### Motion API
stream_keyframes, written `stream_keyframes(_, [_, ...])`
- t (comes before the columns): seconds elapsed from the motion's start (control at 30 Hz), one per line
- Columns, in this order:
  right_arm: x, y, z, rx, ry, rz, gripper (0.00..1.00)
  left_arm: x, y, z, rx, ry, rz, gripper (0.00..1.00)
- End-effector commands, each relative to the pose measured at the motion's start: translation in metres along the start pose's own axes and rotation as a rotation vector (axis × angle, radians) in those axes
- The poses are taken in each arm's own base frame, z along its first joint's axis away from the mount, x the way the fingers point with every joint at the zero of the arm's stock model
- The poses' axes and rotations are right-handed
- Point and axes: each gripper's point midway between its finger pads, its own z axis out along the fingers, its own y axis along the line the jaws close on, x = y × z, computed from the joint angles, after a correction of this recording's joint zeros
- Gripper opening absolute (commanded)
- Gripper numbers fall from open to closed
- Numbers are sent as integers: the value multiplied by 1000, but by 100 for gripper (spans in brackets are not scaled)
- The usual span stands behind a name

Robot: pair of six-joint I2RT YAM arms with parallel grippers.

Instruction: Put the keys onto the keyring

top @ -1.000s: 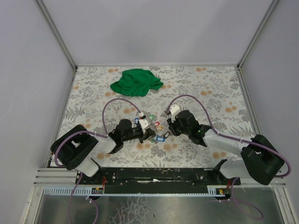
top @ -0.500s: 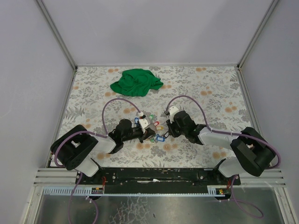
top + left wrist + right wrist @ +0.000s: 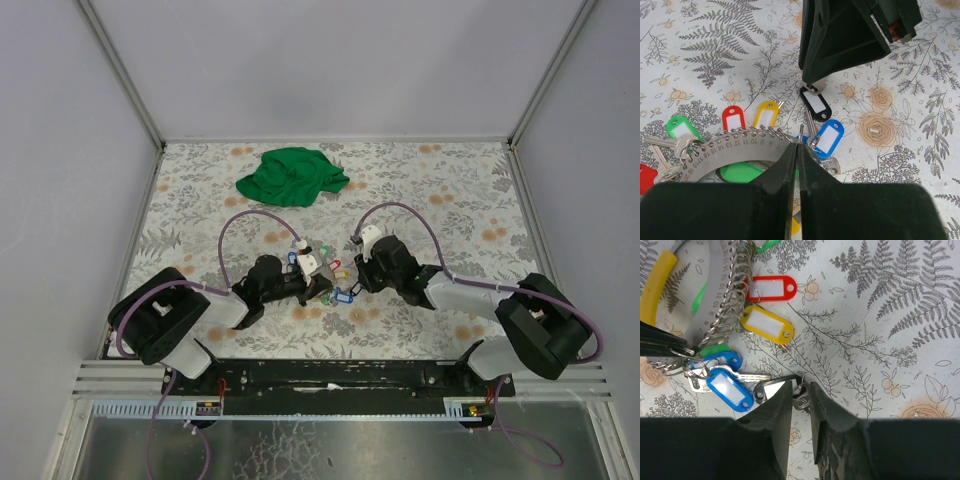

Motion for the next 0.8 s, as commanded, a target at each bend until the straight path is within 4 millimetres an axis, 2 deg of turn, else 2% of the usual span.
stream_keyframes(0.0, [-32, 4, -6, -20, -96, 7, 27, -22, 6, 3, -15, -58, 20, 0])
stream_keyframes(0.5, [-17, 4, 10, -23, -31, 13, 21, -22, 5, 4, -8, -58, 20, 0])
stream_keyframes(0.7, [-10, 0, 12, -3, -3, 6, 16, -22, 5, 4, -4, -58, 19, 0])
stream_keyframes(0.77, [-7, 0, 12, -5, 5, -2, 12, -23, 4, 4, 1, -60, 21, 0])
